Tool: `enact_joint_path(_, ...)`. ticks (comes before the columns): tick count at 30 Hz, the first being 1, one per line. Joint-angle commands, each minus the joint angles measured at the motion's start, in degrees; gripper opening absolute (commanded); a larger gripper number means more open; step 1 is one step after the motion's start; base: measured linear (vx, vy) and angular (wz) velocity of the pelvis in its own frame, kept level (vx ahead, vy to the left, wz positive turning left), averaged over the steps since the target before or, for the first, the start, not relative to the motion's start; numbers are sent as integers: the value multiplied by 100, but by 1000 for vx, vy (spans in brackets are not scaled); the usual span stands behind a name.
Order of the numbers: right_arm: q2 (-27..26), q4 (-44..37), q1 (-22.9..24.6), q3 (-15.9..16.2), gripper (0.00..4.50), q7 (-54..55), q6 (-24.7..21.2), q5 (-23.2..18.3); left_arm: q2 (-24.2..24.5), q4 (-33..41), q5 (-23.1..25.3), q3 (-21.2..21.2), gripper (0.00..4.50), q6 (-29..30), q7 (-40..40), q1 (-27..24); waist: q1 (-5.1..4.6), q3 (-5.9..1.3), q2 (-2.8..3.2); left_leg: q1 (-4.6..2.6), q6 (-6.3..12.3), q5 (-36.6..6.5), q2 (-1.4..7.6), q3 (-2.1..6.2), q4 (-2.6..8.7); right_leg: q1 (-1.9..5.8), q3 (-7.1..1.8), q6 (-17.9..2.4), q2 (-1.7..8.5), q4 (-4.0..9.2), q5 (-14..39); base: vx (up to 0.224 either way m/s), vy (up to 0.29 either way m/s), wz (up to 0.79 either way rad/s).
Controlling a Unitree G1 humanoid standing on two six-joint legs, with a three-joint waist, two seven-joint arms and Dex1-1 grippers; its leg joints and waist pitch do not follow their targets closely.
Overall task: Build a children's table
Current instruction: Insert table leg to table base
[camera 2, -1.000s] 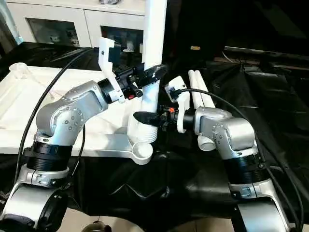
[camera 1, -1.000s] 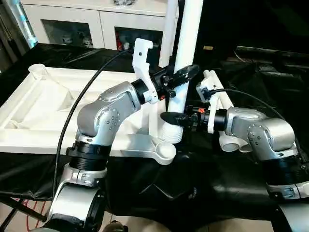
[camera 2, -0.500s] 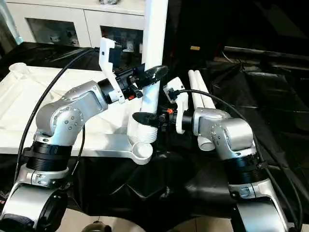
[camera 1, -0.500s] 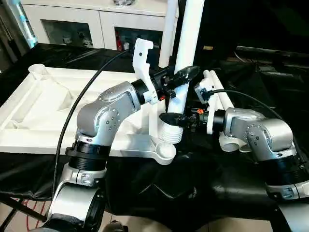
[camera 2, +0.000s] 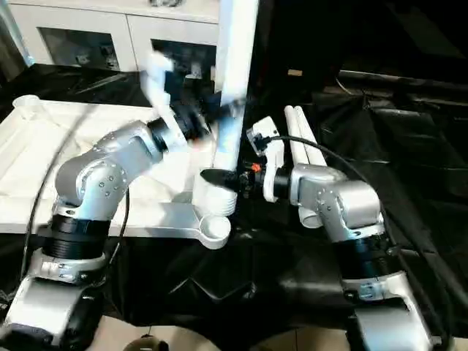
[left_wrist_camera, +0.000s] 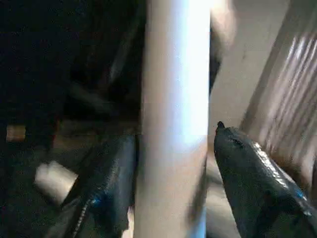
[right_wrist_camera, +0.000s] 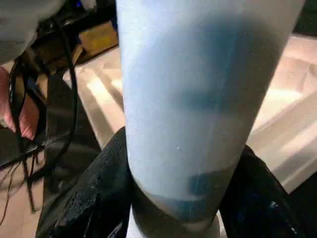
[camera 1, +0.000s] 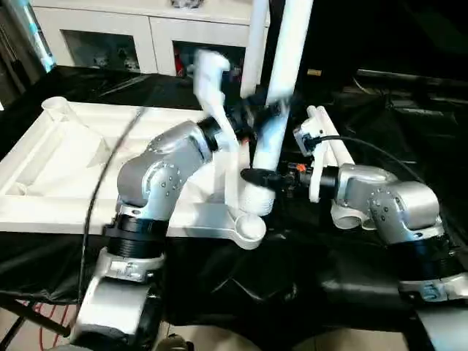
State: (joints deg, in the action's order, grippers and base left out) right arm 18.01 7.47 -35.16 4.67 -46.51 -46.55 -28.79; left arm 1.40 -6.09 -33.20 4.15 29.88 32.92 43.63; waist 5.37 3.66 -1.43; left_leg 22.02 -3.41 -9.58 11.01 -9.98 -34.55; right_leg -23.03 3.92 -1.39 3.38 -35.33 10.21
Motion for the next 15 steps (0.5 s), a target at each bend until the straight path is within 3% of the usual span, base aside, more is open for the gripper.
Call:
enact_joint_path(1, -44, 49, 17, -250, 188, 150, 161, -17, -107, -106, -199, 243, 286, -285, -62, 123, 20, -479, -42, -85, 94, -566, 187, 41, 320, 369, -275, -1084, 447, 376, 684, 0, 0, 0)
enact_joint_path(4, -310, 124, 28, -547, 188, 486, 364, -103, -139, -311, -556, 706, 286, -494, 45, 99, 10, -483, 1, -87, 66, -641, 172, 45, 325, 364, -269, -1051, 441, 383, 737, 0, 0, 0)
enact_joint_path(6, -362, 140, 67, -612, 188, 626, 453, -77, 144, -264, -524, 581, 286, -361, 474, -71, 6, -482, 3, -102, 56, -653, 179, 50, 333, 355, -267, -1014, 435, 380, 763, 0, 0, 0)
enact_joint_path(7, -367, 144, 95, -613, 188, 693, 495, -31, 331, -210, -427, 424, 286, -299, 729, -187, -5, -484, 41, -111, 37, -626, 180, 57, 348, 339, -264, -959, 421, 377, 783, 0, 0, 0)
enact_joint_path(8, -353, 154, 138, -582, 188, 761, 573, 69, 588, -185, -183, 155, 286, -269, 974, -327, -13, -488, 41, -119, 24, -628, 183, 53, 345, 338, -267, -956, 414, 365, 748, 0, 0, 0)
enact_joint_path(9, -353, 154, 138, -582, 188, 761, 573, 69, 588, -185, -183, 155, 286, -269, 974, -327, -7, -486, 42, -125, 21, -625, 192, 57, 350, 330, -269, -939, 423, 373, 736, 0, 0, 0)
enact_joint_path(11, -326, 289, 238, -487, 188, 1009, 810, 386, 1227, -138, 474, -594, 286, -363, 1555, -661, -24, -489, 69, -138, -50, -636, 204, 59, 359, 325, -270, -943, 416, 346, 642, 0, 0, 0)
enact_joint_path(12, -326, 298, 244, -484, 188, 1025, 826, 402, 1257, -133, 501, -630, 286, -376, 1590, -680, -36, -476, 75, -137, -90, -694, 200, 55, 378, 313, -272, -908, 411, 350, 756, 0, 0, 0)
enact_joint_path(13, -344, 445, 337, -449, 187, 1272, 1063, 639, 1707, -48, 890, -1168, 286, -579, 2131, -970, -16, -480, 50, -160, -101, -726, 203, 57, 379, 297, -272, -878, 428, 370, 845, 0, 0, 0)
enact_joint_path(15, -374, 515, 384, -463, 187, 1418, 1159, 749, 1925, -20, 1023, -1416, 286, -630, 2395, -1106, -40, -459, 76, -164, -213, -887, 205, 43, 395, 290, -291, -841, 435, 379, 1064, 0, 0, 0)
